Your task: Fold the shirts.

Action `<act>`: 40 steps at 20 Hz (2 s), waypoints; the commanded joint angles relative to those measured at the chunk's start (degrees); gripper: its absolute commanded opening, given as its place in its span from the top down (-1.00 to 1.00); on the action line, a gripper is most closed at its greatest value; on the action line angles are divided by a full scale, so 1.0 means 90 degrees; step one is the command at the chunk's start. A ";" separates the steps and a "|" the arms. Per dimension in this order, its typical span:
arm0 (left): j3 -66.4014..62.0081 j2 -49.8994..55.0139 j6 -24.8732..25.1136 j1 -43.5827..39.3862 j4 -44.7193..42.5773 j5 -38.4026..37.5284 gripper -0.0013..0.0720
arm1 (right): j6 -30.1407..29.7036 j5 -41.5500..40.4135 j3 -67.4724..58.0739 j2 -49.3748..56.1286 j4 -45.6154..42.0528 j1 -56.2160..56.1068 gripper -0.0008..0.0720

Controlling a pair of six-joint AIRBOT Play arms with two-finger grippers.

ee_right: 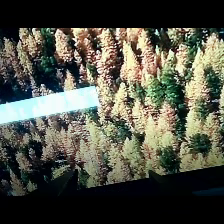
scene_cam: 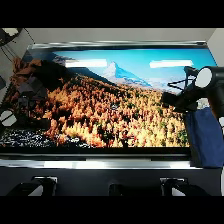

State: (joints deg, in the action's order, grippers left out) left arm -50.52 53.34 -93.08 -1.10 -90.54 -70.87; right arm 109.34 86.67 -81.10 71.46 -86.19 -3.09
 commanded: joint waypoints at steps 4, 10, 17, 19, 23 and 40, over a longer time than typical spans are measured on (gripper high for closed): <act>0.0002 -0.0005 0.0002 -0.0005 0.0000 0.0000 -0.36 | 0.0000 0.0002 0.0000 0.0002 0.0000 -0.0002 -0.55; 0.0002 0.0024 0.0002 -0.0005 0.0049 0.0204 -0.36 | 0.0000 -0.0753 0.0000 0.0000 0.0000 -0.0002 -0.55; -0.0024 0.0049 -0.0260 0.0002 0.0789 0.1984 -0.85 | 0.0000 -0.2256 0.0000 0.0002 -0.0005 -0.0002 -0.54; -0.0542 0.0525 -0.1316 0.0318 0.0806 0.2943 -0.87 | 0.0000 -0.2708 0.0000 0.0002 0.0000 -0.0002 -0.54; -0.3036 0.2846 -0.1712 0.1787 0.1569 0.2293 -0.92 | -0.0070 -0.2720 0.0000 0.0002 -0.0002 -0.0002 -0.54; -0.4687 0.6494 0.0216 0.3672 0.5646 0.3147 -0.91 | -0.0068 -0.1617 0.0000 0.0007 0.0172 -0.0002 -0.54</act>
State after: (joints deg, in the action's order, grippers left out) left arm -92.53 108.99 -100.77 31.75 -49.28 -45.82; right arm 108.71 71.72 -81.10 71.48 -85.65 -3.09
